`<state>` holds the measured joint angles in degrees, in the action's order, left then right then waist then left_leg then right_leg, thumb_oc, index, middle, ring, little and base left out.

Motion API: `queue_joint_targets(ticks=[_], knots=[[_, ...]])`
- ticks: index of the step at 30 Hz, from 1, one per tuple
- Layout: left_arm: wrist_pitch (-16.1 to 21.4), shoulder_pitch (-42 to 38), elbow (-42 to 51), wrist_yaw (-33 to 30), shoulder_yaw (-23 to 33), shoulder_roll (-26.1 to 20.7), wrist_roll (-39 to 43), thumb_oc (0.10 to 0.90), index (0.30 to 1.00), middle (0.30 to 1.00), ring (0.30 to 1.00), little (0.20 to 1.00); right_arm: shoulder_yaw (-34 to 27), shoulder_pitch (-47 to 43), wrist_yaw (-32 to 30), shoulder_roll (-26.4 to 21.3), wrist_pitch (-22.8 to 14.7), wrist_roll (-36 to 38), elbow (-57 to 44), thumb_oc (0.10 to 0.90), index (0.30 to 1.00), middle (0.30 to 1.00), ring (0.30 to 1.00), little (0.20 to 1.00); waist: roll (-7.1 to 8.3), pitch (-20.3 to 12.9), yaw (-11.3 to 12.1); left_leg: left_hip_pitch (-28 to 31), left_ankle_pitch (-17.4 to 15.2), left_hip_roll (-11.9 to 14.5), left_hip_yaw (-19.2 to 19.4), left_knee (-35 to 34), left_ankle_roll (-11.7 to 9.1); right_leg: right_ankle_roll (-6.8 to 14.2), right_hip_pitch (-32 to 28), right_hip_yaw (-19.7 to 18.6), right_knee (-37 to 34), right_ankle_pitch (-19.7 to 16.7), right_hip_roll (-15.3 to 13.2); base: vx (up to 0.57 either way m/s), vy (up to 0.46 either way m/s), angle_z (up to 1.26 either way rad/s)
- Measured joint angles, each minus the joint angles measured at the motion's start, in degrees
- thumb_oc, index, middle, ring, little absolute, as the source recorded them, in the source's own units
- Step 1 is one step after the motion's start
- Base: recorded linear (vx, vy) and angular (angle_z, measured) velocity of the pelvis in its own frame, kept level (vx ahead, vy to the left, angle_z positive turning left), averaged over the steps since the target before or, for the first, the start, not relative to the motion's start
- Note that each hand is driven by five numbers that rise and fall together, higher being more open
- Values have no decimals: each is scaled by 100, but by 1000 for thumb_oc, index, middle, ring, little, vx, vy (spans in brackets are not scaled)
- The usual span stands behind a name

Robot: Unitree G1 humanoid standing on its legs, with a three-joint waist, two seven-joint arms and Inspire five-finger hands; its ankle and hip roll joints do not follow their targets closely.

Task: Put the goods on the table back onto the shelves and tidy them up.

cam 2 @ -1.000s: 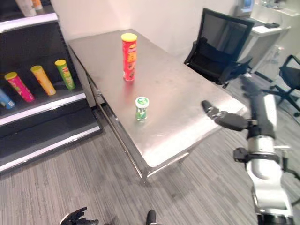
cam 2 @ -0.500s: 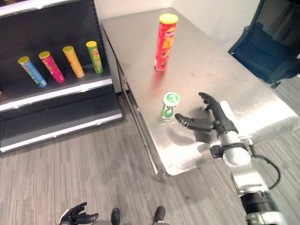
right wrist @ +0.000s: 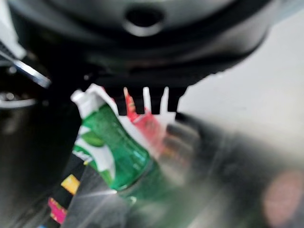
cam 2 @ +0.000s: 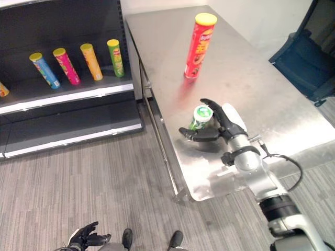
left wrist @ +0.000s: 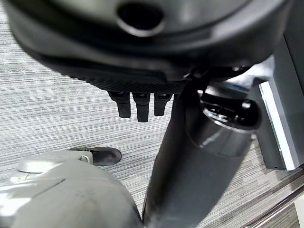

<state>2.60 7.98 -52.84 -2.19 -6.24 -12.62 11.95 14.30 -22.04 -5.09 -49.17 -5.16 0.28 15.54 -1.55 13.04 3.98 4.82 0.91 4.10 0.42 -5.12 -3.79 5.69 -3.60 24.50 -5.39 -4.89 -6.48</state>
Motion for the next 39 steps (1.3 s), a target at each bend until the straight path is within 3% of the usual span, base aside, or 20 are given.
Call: queue_joint_targets(ticks=[19, 20, 39], knots=[[-2, -2, 5, -133, -43, 18, 151, 800, 900, 900, 900, 900, 457, -566, -37, -35, 104, -128, 419, 800, 900, 900, 900, 900, 48, 28, -9, 10, 1, 9, 55, 0, -1, -4, 18, -64, 0, -3, 12, -1, 2, -1], [-2, -1, 5, -137, -43, 19, 152, 800, 900, 900, 900, 900, 459, -570, -42, -34, 122, -128, 422, 400, 300, 300, 300, 300, 49, 29, 3, 4, 1, 11, 56, -1, -1, -4, 19, -66, 0, -3, 13, 0, 0, 0], [-2, -2, 76, -240, -37, 13, 157, 800, 900, 900, 900, 900, 424, -801, -252, -37, 214, -90, 423, 400, 300, 300, 300, 300, 133, 79, -27, -69, 2, 9, 6, -1, -2, 0, 57, -31, 0, 3, 23, 0, -3, 1]])
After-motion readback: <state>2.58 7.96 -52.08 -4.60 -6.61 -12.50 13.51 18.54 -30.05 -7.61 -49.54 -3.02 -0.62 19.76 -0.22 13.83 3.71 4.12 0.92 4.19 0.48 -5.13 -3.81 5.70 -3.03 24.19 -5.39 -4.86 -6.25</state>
